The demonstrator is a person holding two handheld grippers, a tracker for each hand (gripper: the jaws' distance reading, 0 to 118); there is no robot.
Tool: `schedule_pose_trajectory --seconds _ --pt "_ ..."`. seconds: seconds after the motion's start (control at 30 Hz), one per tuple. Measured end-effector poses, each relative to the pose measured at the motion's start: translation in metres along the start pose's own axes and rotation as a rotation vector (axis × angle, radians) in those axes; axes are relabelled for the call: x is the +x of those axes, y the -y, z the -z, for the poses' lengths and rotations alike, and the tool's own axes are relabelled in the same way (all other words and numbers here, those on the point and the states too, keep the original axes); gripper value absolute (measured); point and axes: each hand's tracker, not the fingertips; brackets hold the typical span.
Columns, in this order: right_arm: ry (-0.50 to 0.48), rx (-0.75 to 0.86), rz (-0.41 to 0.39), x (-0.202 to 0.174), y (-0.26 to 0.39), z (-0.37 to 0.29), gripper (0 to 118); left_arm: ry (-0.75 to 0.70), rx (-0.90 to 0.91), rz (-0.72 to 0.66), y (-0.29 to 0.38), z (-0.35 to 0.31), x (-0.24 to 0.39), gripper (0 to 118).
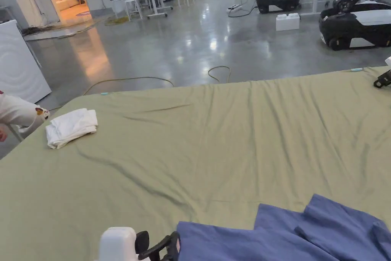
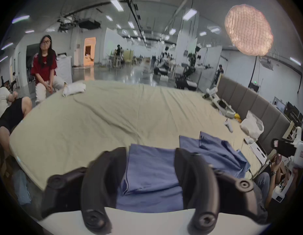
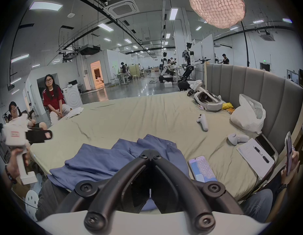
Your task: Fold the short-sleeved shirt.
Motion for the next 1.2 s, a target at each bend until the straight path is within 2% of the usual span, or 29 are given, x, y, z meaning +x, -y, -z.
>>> schedule_pose_trajectory --seconds 0.13,0.3,0.43,0.47,0.5,0.53,0.57,0.63,0.7,0.73,0.77,0.83,0.87,0.93,1.03,1.2 --pt "-0.002 -0.023 0.024 0.003 0.006 0.006 0 0.02 -0.131 -0.009 -0.007 0.08 -0.013 66" --pt "0.03 -0.072 0.059 0.016 0.014 0.011 0 -0.029 -0.321 -0.051 -0.005 0.183 -0.029 66" --pt "0.065 -0.107 0.079 0.029 0.02 0.011 0 -0.056 -0.419 -0.066 0.007 0.226 -0.033 63" --pt "0.077 -0.116 0.08 0.032 0.021 0.012 0 -0.062 -0.424 -0.058 0.009 0.229 -0.031 55" --pt "0.091 -0.128 0.08 0.036 0.023 0.013 0 -0.082 -0.408 -0.027 0.008 0.227 -0.027 36" --pt "0.098 -0.137 0.081 0.038 0.024 0.015 0 -0.099 -0.386 0.009 0.006 0.224 -0.022 11" --pt "0.101 -0.142 0.084 0.041 0.025 0.018 0 -0.064 -0.398 0.016 0.005 0.226 -0.018 6" --pt "0.093 -0.165 0.095 0.044 0.023 0.028 0 -0.123 -0.43 0.084 0.008 0.23 -0.005 5" --pt "0.086 -0.187 0.069 0.045 0.017 0.045 0 -0.126 -0.449 0.113 0.013 0.237 -0.004 5" --pt "0.088 -0.197 0.046 0.045 0.012 0.055 3 -0.118 -0.448 0.104 0.011 0.238 -0.004 5" --pt "0.079 -0.216 0.026 0.046 0.006 0.066 20 -0.116 -0.452 0.096 0.011 0.239 -0.006 5" --pt "0.062 -0.24 -0.007 0.049 -0.009 0.092 63 -0.109 -0.463 0.06 0.011 0.239 -0.01 5" --pt "0.036 -0.288 -0.015 0.054 -0.015 0.11 73 -0.108 -0.465 0.053 0.009 0.24 -0.01 5" --pt "-0.012 -0.331 -0.037 0.06 -0.024 0.145 72 -0.107 -0.471 0.05 0.009 0.241 -0.01 5" --pt "-0.002 -0.442 -0.061 0.075 -0.035 0.208 73 -0.109 -0.473 0.046 0.008 0.24 -0.009 5" --pt "0.017 -0.62 -0.026 0.091 -0.041 0.302 73 -0.106 -0.47 0.053 0.009 0.239 -0.009 5"
